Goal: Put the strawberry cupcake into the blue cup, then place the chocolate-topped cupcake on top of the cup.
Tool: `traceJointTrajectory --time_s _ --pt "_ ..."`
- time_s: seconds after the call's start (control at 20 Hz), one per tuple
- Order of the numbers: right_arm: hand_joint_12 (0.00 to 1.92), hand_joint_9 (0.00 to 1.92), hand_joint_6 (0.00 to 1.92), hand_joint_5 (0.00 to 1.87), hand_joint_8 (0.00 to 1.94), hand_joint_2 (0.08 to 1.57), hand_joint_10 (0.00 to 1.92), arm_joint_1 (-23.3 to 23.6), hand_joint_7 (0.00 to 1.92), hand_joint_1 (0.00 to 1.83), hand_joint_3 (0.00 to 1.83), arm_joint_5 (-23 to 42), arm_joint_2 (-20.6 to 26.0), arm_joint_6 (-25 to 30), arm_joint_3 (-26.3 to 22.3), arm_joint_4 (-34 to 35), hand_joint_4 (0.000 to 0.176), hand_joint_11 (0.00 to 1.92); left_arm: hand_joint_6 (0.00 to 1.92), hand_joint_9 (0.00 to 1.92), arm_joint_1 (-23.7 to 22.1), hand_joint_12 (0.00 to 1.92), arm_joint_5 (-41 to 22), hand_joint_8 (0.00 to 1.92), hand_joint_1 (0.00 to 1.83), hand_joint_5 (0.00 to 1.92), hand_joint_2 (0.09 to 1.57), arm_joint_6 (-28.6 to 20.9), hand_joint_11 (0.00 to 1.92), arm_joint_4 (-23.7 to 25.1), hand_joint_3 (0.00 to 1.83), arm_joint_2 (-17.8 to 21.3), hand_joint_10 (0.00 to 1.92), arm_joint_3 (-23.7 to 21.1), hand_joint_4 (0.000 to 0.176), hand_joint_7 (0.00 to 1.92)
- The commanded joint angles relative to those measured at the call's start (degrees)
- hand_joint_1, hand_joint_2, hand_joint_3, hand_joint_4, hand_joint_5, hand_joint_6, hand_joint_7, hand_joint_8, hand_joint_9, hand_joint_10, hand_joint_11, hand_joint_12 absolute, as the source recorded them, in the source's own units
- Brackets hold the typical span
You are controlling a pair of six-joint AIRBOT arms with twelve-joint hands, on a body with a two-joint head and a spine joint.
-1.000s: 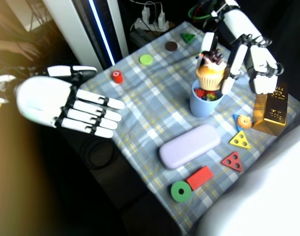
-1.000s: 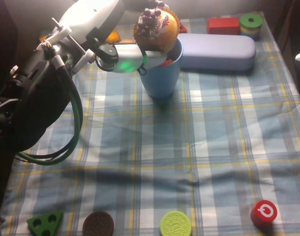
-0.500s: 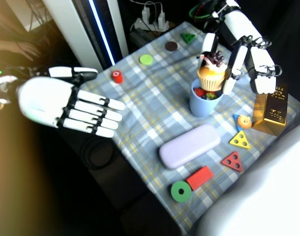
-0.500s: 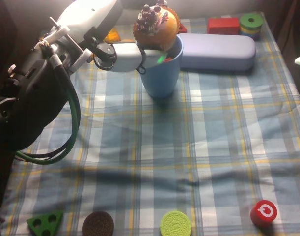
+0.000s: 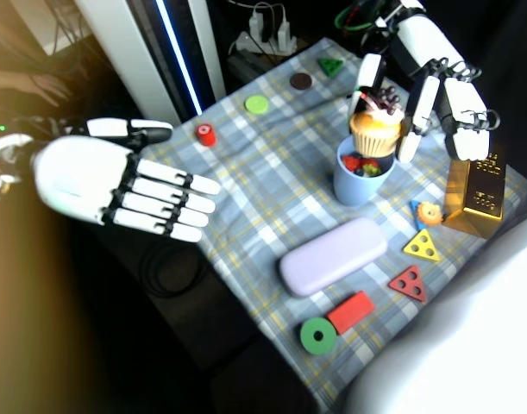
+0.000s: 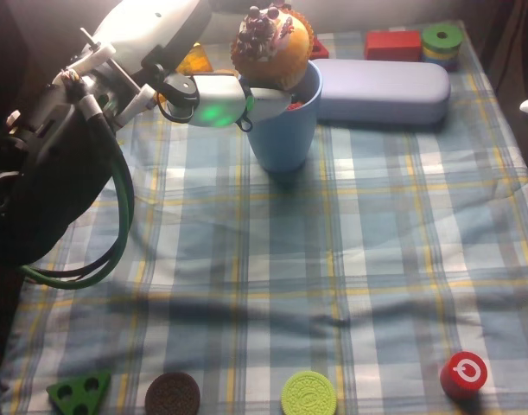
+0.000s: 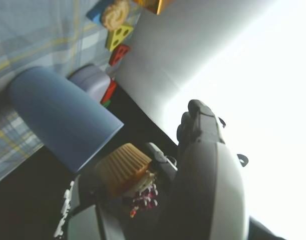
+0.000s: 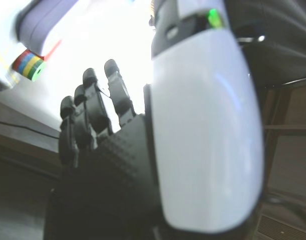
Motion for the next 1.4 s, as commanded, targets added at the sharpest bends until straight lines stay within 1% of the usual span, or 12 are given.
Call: traceJointTrajectory --time_s 0.0,0.15,0.3,0.45,0.55,0.6,0.8,0.85,1.05,1.2,1.3,1.35 --pt "0.03 0.05 0.0 0.05 0.0 1.02 0.0 -0.02 0.15 0.1 0.0 6.67 0.01 0.72 0.33 1.9 0.026 0.04 0.0 0.19 -0.99 0.32 -7.04 0.0 1.0 0.76 0.9 -0.32 0.04 1.89 0.0 0.42 0.0 -0.12 0.176 0.23" --pt "0.06 0.06 0.0 0.04 0.0 1.04 0.0 -0.03 0.14 0.11 0.0 6.67 -0.1 0.82 0.38 1.9 0.0 0.07 0.0 0.21 -1.06 0.48 -7.06 0.0 1.03 0.76 0.89 -0.32 0.01 2.06 0.0 0.53 0.01 -0.31 0.175 0.23" --pt "0.07 0.07 0.0 0.04 0.0 1.04 0.0 -0.05 0.14 0.12 0.0 6.67 -0.15 0.91 0.43 1.89 0.01 0.09 0.0 0.22 -1.09 0.5 -7.01 0.0 1.04 0.76 0.9 -0.32 0.04 2.21 0.0 0.45 0.01 -0.34 0.176 0.24" --pt "0.07 0.09 0.0 0.05 0.0 1.05 0.01 -0.09 0.15 0.1 0.0 6.67 -0.14 1.02 0.44 1.89 0.0 0.07 0.0 0.22 -1.15 0.5 -7.06 0.0 1.0 0.74 0.91 -0.32 0.03 2.31 0.01 0.46 0.0 -0.37 0.176 0.24" --pt "0.07 0.08 0.0 0.05 0.0 1.04 0.0 -0.11 0.15 0.1 0.0 6.67 -0.18 1.04 0.44 1.89 0.013 0.07 0.0 0.22 -1.2 0.5 -7.08 0.0 1.01 0.72 0.92 -0.32 0.03 2.31 0.01 0.49 0.0 -0.37 0.176 0.24" --pt "0.1 0.1 0.0 0.06 0.0 1.06 0.01 -0.12 0.15 0.11 0.01 6.67 -0.21 1.04 0.44 1.89 0.0 0.13 0.0 0.21 -1.21 0.5 -7.06 0.0 1.0 0.71 0.9 -0.32 0.02 2.31 0.0 0.49 0.0 -0.37 0.176 0.23" --pt "0.12 0.1 0.0 0.05 0.0 1.06 0.0 -0.16 0.13 0.11 0.0 6.68 -0.23 1.07 0.45 1.89 0.0 0.14 0.0 0.21 -1.17 0.51 -7.03 0.0 0.99 0.66 0.91 -0.32 0.01 2.44 0.0 0.51 0.0 -0.48 0.176 0.22" --pt "0.11 0.08 0.0 0.05 0.0 1.05 0.0 -0.2 0.14 0.11 0.0 6.68 -0.25 1.09 0.45 1.9 0.015 0.12 0.0 0.2 -1.16 0.51 -7.15 0.0 0.99 0.64 0.91 -0.32 0.0 2.54 0.0 0.61 0.0 -0.63 0.176 0.22" --pt "0.15 0.11 0.0 0.05 0.0 0.99 0.01 -0.28 0.15 0.16 0.0 6.67 -0.37 1.16 0.51 1.9 0.022 0.18 0.0 0.19 -1.07 0.45 -7.24 0.0 0.96 0.61 0.91 -0.32 0.0 2.59 0.0 0.76 0.0 -0.77 0.176 0.21" --pt "0.16 0.12 0.0 0.05 0.0 1.01 0.0 -0.3 0.16 0.15 0.0 6.67 -0.38 1.3 0.57 1.9 0.003 0.17 0.0 0.19 -1.05 0.46 -7.31 0.0 0.97 0.59 0.91 -0.32 0.0 2.64 0.0 0.76 0.0 -0.84 0.176 0.21" --pt "0.15 0.11 0.0 0.05 0.0 1.0 0.0 -0.32 0.16 0.14 0.0 6.67 -0.39 1.32 0.59 1.9 0.028 0.13 0.0 0.19 -1.05 0.44 -7.3 0.0 0.99 0.6 0.89 -0.32 0.0 2.64 0.0 0.81 0.0 -0.85 0.173 0.21" --pt "0.17 0.12 0.0 0.04 0.0 1.01 0.0 -0.33 0.15 0.14 0.0 6.67 -0.41 1.34 0.59 1.9 0.026 0.16 0.0 0.19 -1.04 0.44 -7.3 0.0 0.96 0.59 0.9 -0.32 0.0 2.64 0.0 0.84 0.0 -0.86 0.171 0.21"
